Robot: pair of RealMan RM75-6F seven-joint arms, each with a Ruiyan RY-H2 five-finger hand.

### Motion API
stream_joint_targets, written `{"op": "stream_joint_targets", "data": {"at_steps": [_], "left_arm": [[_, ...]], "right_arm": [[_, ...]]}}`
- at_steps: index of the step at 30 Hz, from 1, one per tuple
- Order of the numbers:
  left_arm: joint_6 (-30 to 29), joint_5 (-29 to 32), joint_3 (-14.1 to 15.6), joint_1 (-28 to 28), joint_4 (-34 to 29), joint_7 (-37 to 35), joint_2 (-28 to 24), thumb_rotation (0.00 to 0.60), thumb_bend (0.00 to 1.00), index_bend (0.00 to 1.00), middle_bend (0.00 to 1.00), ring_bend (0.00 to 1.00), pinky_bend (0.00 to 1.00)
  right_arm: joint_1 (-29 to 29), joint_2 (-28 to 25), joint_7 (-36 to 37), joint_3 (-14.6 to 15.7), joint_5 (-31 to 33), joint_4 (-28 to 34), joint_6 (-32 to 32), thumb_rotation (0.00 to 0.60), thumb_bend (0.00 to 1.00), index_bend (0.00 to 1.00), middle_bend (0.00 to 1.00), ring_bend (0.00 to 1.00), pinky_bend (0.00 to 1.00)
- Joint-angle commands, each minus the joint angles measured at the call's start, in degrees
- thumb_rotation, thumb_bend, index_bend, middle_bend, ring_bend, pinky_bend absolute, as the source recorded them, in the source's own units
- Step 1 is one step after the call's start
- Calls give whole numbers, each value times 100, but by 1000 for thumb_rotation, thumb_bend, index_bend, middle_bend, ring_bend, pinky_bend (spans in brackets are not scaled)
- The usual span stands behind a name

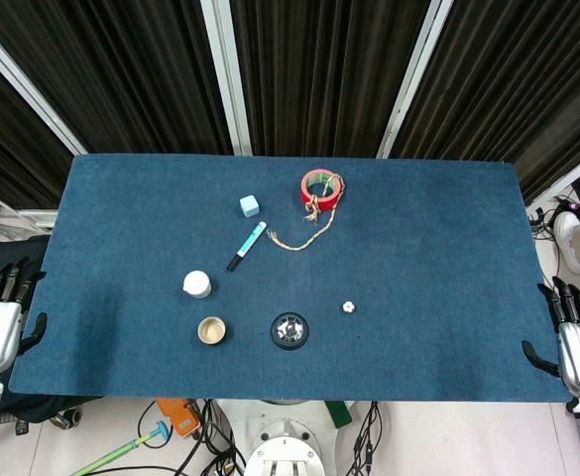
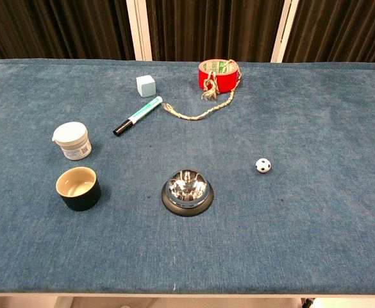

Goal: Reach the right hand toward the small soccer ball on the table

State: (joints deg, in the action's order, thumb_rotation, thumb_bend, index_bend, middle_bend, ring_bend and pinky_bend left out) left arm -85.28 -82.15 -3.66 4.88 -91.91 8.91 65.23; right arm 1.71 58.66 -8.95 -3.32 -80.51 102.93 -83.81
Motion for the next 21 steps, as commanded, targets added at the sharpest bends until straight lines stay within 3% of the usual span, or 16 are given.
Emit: {"op": "stream_joint_targets", "data": {"at_steps": [1, 12, 21], "left_arm": [[-3, 7, -4, -3, -3, -3, -3, 600, 410, 171, 0, 6, 95], [-38, 26, -14, -25, -46, 0, -2, 600, 410, 171, 0, 6, 95], [-54, 32, -21, -29, -57, 37, 15, 600, 410, 171, 0, 6, 95]], "right_arm": [[-3, -6, 3, 3, -4, 1, -2, 600, 388, 151, 69, 71, 84], [42, -7, 0, 25, 3, -16, 110, 600, 389, 151, 69, 71, 85], [490, 116, 352, 105, -254, 43, 876, 600, 389, 155, 69, 71, 84]]}}
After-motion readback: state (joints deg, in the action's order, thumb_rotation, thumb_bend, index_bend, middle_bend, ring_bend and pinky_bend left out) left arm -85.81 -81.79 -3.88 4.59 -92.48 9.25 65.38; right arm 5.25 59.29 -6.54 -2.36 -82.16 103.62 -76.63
